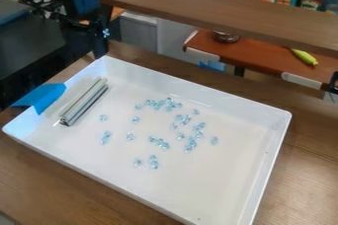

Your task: Sweep into pile

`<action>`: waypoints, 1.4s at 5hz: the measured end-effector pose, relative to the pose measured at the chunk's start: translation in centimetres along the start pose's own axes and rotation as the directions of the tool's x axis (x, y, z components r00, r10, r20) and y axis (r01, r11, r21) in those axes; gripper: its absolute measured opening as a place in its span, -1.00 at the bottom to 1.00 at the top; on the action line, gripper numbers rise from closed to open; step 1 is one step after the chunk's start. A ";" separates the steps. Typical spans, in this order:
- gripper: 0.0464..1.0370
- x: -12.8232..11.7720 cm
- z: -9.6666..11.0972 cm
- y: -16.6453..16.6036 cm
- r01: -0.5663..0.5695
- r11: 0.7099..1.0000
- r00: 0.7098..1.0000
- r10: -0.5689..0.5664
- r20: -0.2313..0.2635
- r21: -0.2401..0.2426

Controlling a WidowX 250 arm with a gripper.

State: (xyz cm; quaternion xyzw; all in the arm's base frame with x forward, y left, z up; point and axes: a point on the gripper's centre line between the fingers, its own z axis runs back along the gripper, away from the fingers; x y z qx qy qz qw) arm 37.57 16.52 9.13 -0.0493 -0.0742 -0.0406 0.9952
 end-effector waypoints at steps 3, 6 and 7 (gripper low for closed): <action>0.93 -1.0 -3.1 0.8 -0.112 0.993 0.993 0.114 -0.031 0.038; 0.93 -2.3 -6.2 2.4 -0.157 0.968 0.985 0.168 -0.044 0.195; 0.93 -2.5 -7.1 2.9 -0.169 0.961 0.982 0.182 -0.041 0.220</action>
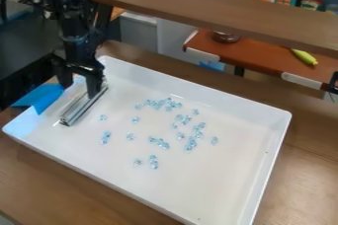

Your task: Sweep into pile

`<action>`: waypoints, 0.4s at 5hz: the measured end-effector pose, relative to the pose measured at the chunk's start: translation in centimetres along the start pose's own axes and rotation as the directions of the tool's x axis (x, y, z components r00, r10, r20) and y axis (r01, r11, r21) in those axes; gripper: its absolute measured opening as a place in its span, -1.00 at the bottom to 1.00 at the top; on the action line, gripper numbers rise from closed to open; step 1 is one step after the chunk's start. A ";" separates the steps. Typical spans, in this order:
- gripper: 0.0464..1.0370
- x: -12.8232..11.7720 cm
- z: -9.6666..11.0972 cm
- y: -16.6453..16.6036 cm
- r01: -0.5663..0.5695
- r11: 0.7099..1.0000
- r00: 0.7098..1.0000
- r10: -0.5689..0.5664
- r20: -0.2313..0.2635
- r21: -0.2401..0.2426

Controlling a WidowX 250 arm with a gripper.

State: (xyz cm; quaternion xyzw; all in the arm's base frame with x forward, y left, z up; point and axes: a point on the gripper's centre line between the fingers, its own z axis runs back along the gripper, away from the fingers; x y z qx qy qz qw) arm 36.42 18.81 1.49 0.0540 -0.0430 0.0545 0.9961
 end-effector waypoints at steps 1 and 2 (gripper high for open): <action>0.93 0.1 -0.1 0.2 -0.003 1.000 1.000 0.003 0.005 0.011; 0.93 -0.3 -0.9 0.1 -0.007 1.000 1.000 0.007 -0.013 0.006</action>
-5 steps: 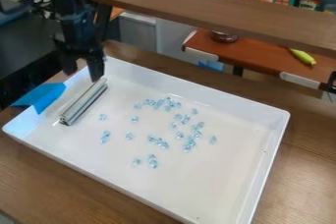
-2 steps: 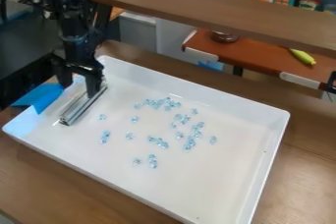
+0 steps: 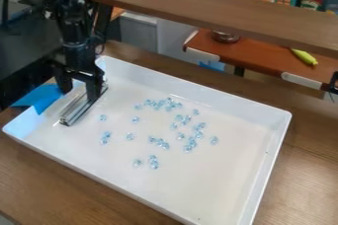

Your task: Sweep into pile

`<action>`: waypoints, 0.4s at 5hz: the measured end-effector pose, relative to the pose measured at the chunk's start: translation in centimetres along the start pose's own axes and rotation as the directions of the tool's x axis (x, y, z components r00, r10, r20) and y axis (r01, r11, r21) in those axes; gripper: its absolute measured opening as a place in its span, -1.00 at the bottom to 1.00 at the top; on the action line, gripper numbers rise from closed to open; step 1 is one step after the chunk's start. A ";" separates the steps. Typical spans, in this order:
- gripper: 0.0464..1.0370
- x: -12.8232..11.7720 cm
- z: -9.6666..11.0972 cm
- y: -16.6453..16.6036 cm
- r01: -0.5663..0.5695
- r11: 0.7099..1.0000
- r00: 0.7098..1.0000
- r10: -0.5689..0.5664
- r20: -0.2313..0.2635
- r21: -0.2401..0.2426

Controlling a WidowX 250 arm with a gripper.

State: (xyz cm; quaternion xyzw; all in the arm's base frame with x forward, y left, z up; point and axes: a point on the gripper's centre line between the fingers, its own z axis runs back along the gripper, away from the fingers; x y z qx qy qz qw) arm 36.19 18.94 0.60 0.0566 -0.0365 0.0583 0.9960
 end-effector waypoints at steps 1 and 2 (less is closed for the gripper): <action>0.93 -0.1 -0.1 -0.2 -0.004 1.000 1.000 0.004 0.001 -0.008; 0.93 -0.3 -0.4 -0.4 -0.006 1.000 1.000 0.005 -0.004 -0.014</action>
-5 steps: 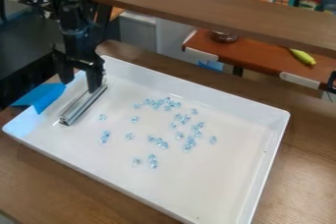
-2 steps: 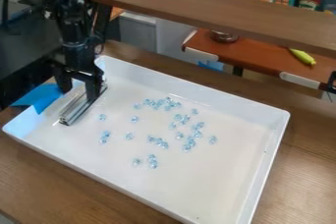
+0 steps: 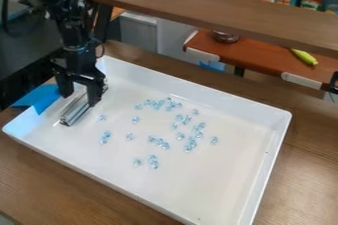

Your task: Sweep into pile

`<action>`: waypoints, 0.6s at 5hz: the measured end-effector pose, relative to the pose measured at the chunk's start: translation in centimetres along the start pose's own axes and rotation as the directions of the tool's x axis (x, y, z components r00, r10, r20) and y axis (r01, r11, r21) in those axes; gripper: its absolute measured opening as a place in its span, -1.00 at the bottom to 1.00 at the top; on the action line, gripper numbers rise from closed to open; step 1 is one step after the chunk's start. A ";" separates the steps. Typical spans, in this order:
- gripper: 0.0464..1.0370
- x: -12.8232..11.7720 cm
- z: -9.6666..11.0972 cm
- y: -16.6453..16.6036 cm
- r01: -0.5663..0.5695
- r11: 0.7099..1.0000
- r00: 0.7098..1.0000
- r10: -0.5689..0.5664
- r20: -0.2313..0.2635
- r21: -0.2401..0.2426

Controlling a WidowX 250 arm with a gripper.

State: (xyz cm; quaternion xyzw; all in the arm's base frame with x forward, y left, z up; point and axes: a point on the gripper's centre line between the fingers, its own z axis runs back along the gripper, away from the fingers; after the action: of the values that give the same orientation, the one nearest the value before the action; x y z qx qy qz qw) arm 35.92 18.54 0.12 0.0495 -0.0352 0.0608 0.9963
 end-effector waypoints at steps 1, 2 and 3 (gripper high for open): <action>0.93 -0.1 -0.7 0.0 -0.005 1.000 1.000 0.005 -0.006 0.005; 0.87 -0.1 -1.0 0.1 -0.004 1.000 1.000 0.004 -0.005 0.013; 0.31 -0.2 -1.4 0.0 0.003 1.000 1.000 -0.003 -0.009 0.018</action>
State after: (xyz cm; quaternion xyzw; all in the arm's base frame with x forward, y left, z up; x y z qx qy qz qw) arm 35.78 18.61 -1.25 0.0581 -0.0300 0.0598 0.9961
